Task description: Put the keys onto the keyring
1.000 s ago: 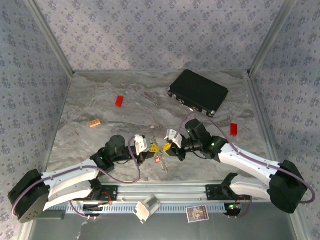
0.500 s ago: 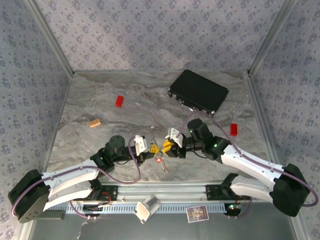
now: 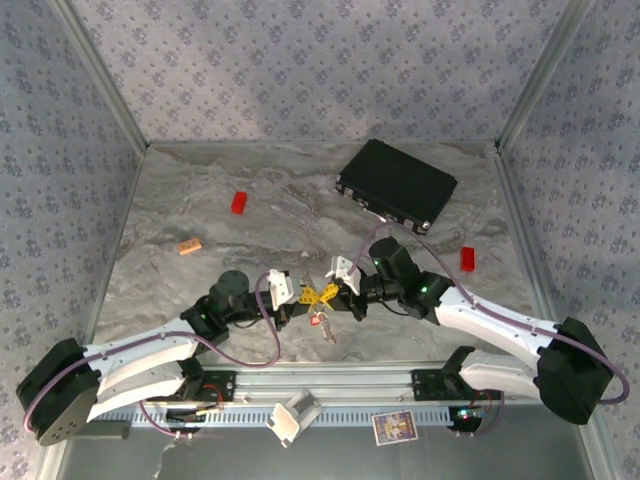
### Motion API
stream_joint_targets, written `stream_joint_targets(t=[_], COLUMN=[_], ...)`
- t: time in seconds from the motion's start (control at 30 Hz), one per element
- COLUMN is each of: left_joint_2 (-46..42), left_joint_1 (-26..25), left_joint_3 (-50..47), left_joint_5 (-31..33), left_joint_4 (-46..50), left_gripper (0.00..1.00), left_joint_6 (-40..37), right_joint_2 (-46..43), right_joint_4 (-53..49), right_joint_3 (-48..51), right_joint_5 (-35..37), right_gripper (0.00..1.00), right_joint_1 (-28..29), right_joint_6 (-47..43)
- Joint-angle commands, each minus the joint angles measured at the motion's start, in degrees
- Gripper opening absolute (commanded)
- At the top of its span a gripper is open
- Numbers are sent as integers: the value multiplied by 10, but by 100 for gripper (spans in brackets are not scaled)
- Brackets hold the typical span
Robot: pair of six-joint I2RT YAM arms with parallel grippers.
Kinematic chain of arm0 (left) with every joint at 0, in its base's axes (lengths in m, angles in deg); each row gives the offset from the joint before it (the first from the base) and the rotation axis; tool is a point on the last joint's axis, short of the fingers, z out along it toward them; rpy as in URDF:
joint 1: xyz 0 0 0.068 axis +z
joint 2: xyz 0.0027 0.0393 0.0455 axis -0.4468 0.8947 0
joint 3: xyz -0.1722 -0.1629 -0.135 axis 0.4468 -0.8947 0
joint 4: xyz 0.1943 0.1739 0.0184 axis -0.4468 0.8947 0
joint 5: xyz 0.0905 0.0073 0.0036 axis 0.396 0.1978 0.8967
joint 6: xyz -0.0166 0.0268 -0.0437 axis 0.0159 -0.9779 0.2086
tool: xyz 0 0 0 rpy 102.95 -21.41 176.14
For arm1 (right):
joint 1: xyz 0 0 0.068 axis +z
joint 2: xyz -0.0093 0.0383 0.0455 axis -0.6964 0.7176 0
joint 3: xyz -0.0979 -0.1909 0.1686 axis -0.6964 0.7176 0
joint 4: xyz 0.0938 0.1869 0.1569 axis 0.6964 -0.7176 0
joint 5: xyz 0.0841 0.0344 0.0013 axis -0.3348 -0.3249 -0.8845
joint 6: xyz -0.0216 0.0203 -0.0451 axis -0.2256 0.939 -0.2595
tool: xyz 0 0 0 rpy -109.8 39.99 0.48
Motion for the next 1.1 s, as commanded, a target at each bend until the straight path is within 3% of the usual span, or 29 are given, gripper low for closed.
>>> stream_joint_targets(t=[0.0, 0.13, 0.23, 0.6, 0.83, 0.87, 1.0, 1.07], left_joint_2=[-3, -5, 10, 47, 52, 53, 69, 80], left_joint_1=[-3, -4, -4, -6, -6, -6, -3, 3], left_joint_3=[4, 28, 61, 95, 96, 95, 72, 48], left_joint_5=[-18, 28, 49, 7, -30, -31, -16, 8], left_joint_4=[-34, 59, 138, 145, 127, 122, 47, -24], left_gripper=[0, 29, 31, 22, 1, 0, 0, 0], left_joint_6=[4, -17, -39, -64, -65, -65, -53, -31], right_joint_2=[1, -3, 0, 57, 53, 47, 6, -11], right_joint_4=[12, -54, -114, -284, -267, -258, -172, -121], right_joint_3=[-6, -31, -57, -160, -161, -155, -95, -68], right_joint_5=[-12, 2, 15, 64, 66, 67, 43, 22], right_gripper=[0, 0, 0, 0, 0, 3, 33, 37], right_joint_1=[3, 2, 3, 21, 23, 20, -7, -27], right_joint_6=[-4, -39, -70, -153, -146, -140, -101, -72])
